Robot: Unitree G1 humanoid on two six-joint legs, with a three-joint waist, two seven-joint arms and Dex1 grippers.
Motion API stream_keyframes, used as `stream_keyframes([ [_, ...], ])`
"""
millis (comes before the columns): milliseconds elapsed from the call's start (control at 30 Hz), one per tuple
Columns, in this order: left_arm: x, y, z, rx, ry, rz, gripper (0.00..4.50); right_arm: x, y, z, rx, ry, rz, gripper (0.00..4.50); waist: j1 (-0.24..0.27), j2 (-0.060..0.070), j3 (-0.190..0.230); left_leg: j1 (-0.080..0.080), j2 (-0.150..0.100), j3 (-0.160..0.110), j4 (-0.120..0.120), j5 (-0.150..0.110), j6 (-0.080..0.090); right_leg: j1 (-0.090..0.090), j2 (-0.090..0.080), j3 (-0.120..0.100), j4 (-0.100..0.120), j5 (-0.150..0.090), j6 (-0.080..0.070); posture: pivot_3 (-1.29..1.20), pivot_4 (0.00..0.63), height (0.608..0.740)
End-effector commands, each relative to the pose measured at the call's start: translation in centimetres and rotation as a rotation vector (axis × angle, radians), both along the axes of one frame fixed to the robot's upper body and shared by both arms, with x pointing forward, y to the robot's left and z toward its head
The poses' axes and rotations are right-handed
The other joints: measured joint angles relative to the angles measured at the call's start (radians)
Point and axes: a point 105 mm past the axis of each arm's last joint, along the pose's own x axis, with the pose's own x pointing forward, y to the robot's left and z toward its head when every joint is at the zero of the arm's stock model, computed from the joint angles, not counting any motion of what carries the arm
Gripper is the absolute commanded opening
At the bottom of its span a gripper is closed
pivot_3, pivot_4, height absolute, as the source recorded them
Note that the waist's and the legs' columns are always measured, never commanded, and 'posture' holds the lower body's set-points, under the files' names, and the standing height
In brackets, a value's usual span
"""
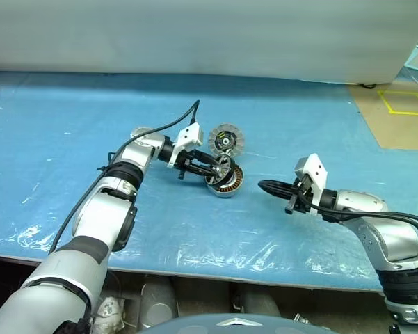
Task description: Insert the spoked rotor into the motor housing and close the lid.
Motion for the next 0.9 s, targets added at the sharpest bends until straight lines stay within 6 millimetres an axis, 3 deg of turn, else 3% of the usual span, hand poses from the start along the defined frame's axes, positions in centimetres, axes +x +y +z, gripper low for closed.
stream_keyframes([
  [33,0.6,0.1,1.1,0.013,-0.052,0.009,2.60,-0.2,0.9,1.5,0.012,-0.054,0.035,0.00,0.001,0.000,0.000,0.000,0.000,0.000,0.000,0.000,0.000,0.000,0.000,0.000,0.000,0.000,0.000,0.00,0.150,0.740],
  [200,1.2,-0.3,2.3,-0.030,-0.072,0.048,4.30,-0.1,0.8,1.5,0.011,-0.055,0.033,0.00,0.001,0.000,0.000,-0.001,0.000,-0.001,0.000,0.000,0.000,0.000,0.000,0.000,0.000,0.000,0.000,0.00,0.150,0.740],
  [233,1.2,-0.4,2.5,-0.043,-0.067,0.049,4.49,-0.1,0.8,1.5,0.011,-0.056,0.033,0.00,0.001,0.000,0.000,-0.001,0.000,-0.001,0.000,0.000,0.000,0.000,0.000,0.000,0.000,0.000,0.000,0.00,0.150,0.740],
  [333,1.1,-0.6,3.2,-0.084,-0.053,0.044,4.49,0.0,0.8,1.5,0.011,-0.056,0.033,0.00,0.001,0.000,0.000,0.000,0.000,-0.001,0.000,0.000,0.000,0.000,0.000,0.000,0.000,0.000,0.000,0.00,0.150,0.740],
  [433,0.8,-1.0,4.3,-0.178,-0.014,0.033,3.82,0.1,0.7,1.5,0.011,-0.060,0.033,0.00,0.001,0.000,0.000,-0.001,0.000,-0.001,0.000,0.000,0.000,0.000,0.000,0.000,0.000,0.000,0.000,0.00,0.150,0.740],
  [600,0.2,-1.8,4.7,-0.300,0.004,0.044,2.09,0.4,0.8,1.8,0.013,-0.079,0.027,0.00,0.000,0.000,0.000,0.000,0.000,-0.001,0.000,0.000,0.000,0.000,0.000,0.000,0.000,0.000,0.000,0.00,0.150,0.740],
  [800,0.1,-4.1,1.8,-0.311,-0.025,0.168,0.07,1.1,1.1,2.4,0.019,-0.123,0.011,0.00,-0.001,0.000,0.000,-0.001,0.000,-0.001,0.000,0.000,0.000,0.000,0.000,0.000,0.000,0.000,-0.001,0.00,0.150,0.740],
  [900,0.3,-5.0,0.7,-0.302,-0.036,0.226,0.07,1.6,1.1,3.0,0.028,-0.151,-0.009,0.00,-0.002,0.000,0.000,-0.001,0.000,-0.001,0.000,0.000,0.000,0.000,0.000,0.000,-0.001,0.000,-0.001,0.00,0.150,0.740],
])
